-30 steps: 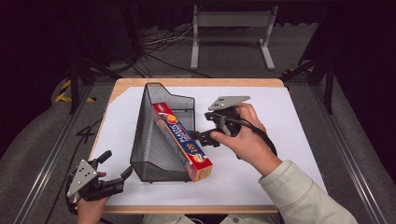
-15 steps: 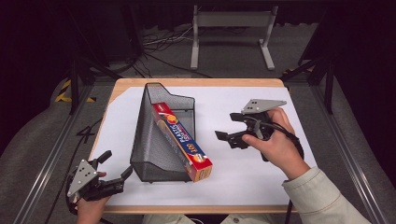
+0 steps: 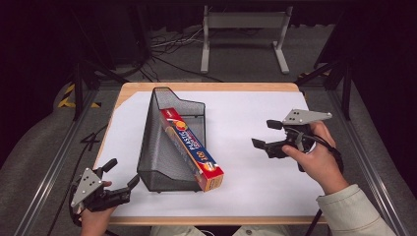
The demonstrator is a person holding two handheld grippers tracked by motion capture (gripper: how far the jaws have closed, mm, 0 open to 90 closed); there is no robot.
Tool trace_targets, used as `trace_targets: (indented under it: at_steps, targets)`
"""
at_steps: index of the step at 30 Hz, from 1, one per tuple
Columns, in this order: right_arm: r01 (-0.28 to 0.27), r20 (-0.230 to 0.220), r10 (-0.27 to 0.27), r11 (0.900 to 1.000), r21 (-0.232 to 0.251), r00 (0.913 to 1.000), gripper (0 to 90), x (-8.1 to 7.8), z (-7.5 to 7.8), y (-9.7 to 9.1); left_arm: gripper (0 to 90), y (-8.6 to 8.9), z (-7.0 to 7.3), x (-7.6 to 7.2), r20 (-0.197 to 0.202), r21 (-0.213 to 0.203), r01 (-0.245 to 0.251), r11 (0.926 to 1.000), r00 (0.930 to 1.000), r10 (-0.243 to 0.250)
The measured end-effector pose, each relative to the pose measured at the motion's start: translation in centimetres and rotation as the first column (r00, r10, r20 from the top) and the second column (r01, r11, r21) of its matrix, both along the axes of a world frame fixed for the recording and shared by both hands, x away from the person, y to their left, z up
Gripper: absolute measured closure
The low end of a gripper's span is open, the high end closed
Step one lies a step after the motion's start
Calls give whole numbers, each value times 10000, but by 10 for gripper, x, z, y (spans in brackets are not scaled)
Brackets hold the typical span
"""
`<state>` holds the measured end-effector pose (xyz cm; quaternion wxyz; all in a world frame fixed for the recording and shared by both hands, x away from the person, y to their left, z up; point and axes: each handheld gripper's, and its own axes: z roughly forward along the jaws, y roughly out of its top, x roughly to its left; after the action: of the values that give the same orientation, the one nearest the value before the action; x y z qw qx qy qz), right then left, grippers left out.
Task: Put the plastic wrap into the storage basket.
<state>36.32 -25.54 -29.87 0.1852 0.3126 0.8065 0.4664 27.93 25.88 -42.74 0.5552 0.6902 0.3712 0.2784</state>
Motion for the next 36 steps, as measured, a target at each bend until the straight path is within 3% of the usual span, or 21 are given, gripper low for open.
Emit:
trace_targets:
  at_steps: [7, 22, 29, 32, 36]
  targets:
    - [282, 98, -287, 9986, 455, 9995, 185, -2, -22, -22, 92, -1, 0, 0, -10, 62, -22, 10000, 10000, 22]
    - [884, 293, -895, 9953, 388, 9956, 182, -8, -71, -53, 92, -2, 0, 0, -31, 126, -9, 9999, 10000, 9]
    - [1059, 278, -1076, 9927, 570, 9938, 181, -11, -87, -61, 92, -1, -1, 1, -33, 115, -9, 9999, 10000, 10]
    - [1262, 309, -1294, 9880, 890, 9911, 181, -16, -96, -64, 92, -1, -1, 0, -12, 81, 25, 10000, 10000, -25]
    - [1396, 253, -1421, 9868, 822, 9895, 181, -21, -110, -70, 92, -1, -1, 1, -29, 81, 91, 9999, 10000, -91]
